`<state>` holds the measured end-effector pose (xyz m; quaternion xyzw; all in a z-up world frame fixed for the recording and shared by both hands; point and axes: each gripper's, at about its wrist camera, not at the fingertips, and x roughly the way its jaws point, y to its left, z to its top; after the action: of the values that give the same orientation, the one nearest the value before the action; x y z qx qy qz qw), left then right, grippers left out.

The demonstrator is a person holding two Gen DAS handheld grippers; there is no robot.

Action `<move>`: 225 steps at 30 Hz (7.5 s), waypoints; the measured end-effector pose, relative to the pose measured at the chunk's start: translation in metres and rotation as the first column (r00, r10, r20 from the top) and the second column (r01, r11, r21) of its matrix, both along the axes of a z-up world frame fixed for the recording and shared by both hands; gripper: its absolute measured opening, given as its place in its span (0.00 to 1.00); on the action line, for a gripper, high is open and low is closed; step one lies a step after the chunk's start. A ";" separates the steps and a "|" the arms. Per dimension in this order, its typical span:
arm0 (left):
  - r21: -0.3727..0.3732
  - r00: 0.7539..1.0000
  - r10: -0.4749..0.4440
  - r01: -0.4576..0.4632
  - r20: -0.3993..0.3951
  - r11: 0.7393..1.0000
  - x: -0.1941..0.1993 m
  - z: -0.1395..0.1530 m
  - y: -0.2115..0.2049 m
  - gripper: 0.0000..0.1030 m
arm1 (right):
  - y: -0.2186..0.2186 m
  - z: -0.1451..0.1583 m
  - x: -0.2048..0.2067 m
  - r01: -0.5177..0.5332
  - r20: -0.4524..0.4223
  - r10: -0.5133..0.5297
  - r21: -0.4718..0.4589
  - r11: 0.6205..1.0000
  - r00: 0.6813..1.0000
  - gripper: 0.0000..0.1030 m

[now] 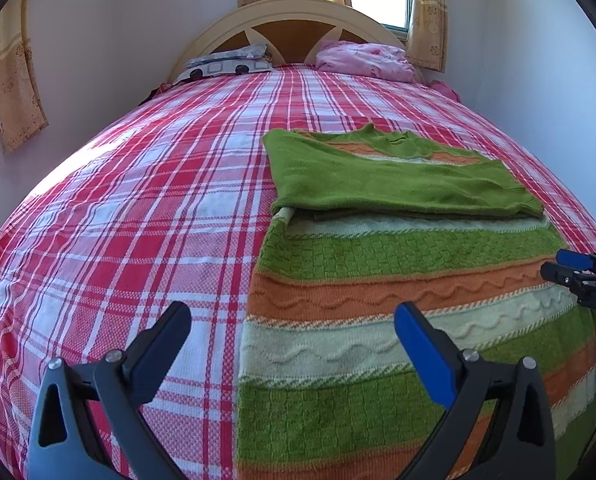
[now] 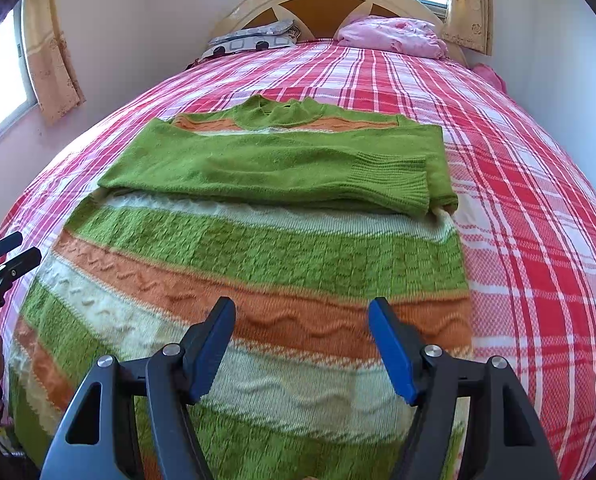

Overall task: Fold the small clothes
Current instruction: 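Release the cuff and withdraw the right tool from the sweater, then grasp the green ribbed hem of the sweater with both tools, then lift the hem with both tools and fold it over toward the collar, then open both tools to lay the hem down on the collar, then move both open tools to the striped side edge of the folded sweater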

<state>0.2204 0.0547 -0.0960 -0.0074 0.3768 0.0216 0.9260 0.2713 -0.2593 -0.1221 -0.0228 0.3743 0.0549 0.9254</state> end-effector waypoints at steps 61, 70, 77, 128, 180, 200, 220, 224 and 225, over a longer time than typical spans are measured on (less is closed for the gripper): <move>-0.274 0.972 -0.073 0.010 -0.221 0.962 -0.161 -0.044 0.018 0.46 | -0.028 -0.027 -0.213 0.032 -0.085 -0.028 0.044 0.999 0.996 0.68; -0.273 0.972 -0.093 0.032 -0.215 0.961 -0.164 -0.044 0.014 0.16 | -0.039 -0.026 -0.218 0.037 -0.089 -0.024 0.137 0.990 0.996 0.68; -0.299 0.973 -0.101 0.035 -0.208 0.954 -0.161 -0.046 0.015 0.28 | -0.041 -0.027 -0.220 0.028 -0.104 -0.010 0.176 0.984 0.995 0.45; -0.459 0.959 -0.073 0.198 0.276 0.866 -0.055 0.080 0.042 0.09 | -0.069 0.116 -0.144 -0.057 0.399 -0.077 0.314 0.948 0.913 0.08; -0.251 0.995 -0.057 0.076 0.080 0.965 0.241 0.028 0.019 0.09 | -0.104 0.089 0.222 0.141 0.113 -0.158 0.151 0.979 0.981 0.04; -0.181 0.999 -0.028 0.034 0.037 0.983 0.183 0.010 0.018 0.62 | -0.069 0.069 0.176 0.031 -0.006 -0.030 0.131 0.991 1.000 0.68; -0.168 0.996 0.080 -0.084 -0.035 0.982 0.171 -0.029 0.014 0.76 | -0.007 0.015 0.249 0.126 -0.132 -0.136 -0.078 0.989 0.982 0.71; -0.179 0.991 0.116 -0.126 -0.067 0.976 0.173 -0.035 0.019 0.86 | 0.002 0.034 0.222 0.135 -0.063 -0.136 -0.011 0.991 0.989 0.71; -0.179 0.991 0.118 -0.129 -0.070 0.975 0.173 -0.036 0.019 0.86 | 0.007 0.036 0.216 0.118 -0.057 -0.117 0.001 0.993 0.991 0.71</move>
<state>0.3932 0.0739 -0.1321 -0.1154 0.4031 0.0444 0.9068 0.4872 -0.2520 -0.0859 0.0030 0.4010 0.0018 0.9161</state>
